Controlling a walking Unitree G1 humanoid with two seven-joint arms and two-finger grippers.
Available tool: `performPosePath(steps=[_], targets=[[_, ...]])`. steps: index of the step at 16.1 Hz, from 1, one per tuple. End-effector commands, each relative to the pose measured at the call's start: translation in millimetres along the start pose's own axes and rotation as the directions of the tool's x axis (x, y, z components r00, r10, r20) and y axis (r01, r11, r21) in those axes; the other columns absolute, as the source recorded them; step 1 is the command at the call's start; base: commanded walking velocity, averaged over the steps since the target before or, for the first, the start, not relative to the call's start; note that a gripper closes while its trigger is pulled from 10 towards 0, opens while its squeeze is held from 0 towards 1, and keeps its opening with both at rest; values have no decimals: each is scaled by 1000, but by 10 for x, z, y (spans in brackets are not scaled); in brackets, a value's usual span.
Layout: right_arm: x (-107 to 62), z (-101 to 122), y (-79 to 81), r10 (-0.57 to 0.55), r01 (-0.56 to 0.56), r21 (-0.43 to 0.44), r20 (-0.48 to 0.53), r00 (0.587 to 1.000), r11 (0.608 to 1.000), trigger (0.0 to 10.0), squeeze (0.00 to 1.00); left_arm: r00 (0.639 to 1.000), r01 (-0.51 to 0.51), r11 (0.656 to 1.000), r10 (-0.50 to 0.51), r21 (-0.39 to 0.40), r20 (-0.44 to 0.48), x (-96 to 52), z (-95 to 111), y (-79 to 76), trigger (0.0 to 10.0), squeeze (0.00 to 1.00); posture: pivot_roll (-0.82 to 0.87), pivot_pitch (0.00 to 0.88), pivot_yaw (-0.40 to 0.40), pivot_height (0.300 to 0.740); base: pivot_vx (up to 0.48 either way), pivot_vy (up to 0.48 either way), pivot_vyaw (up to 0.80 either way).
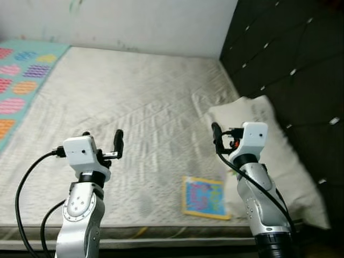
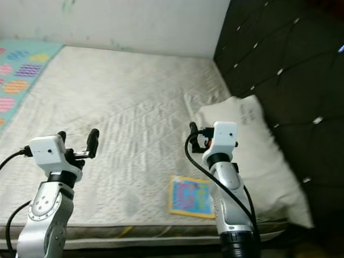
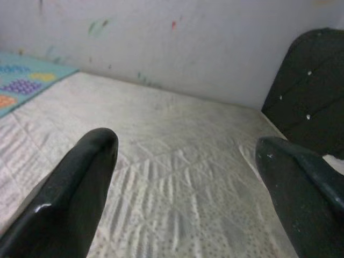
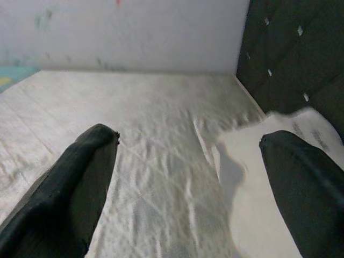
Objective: Clean up the room
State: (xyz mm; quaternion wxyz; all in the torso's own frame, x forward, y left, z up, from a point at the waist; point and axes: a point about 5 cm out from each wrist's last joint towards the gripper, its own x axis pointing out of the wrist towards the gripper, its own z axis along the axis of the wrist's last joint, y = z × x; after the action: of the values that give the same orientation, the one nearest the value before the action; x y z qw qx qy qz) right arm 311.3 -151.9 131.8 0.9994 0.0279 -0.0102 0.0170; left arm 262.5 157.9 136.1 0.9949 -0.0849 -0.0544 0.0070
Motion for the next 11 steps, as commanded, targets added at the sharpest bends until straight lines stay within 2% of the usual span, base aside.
performPosePath(steps=[1, 11], targets=[[-6, 28, -48, -18, 18, 5, 4, 1000, 1000, 10000, 0, 1000, 12, 1000, -12, -1, -5, -5, 0, -30, 10000, 0, 7, 54, -77, 740, 0, 428, 0], [-5, 11, -34, -8, 8, -4, -11, 1000, 1000, 10000, 0, 1000, 6, 1000, -7, -12, -10, 15, -1, -37, 10000, 0, 3, 57, -77, 740, 0, 437, 0]])
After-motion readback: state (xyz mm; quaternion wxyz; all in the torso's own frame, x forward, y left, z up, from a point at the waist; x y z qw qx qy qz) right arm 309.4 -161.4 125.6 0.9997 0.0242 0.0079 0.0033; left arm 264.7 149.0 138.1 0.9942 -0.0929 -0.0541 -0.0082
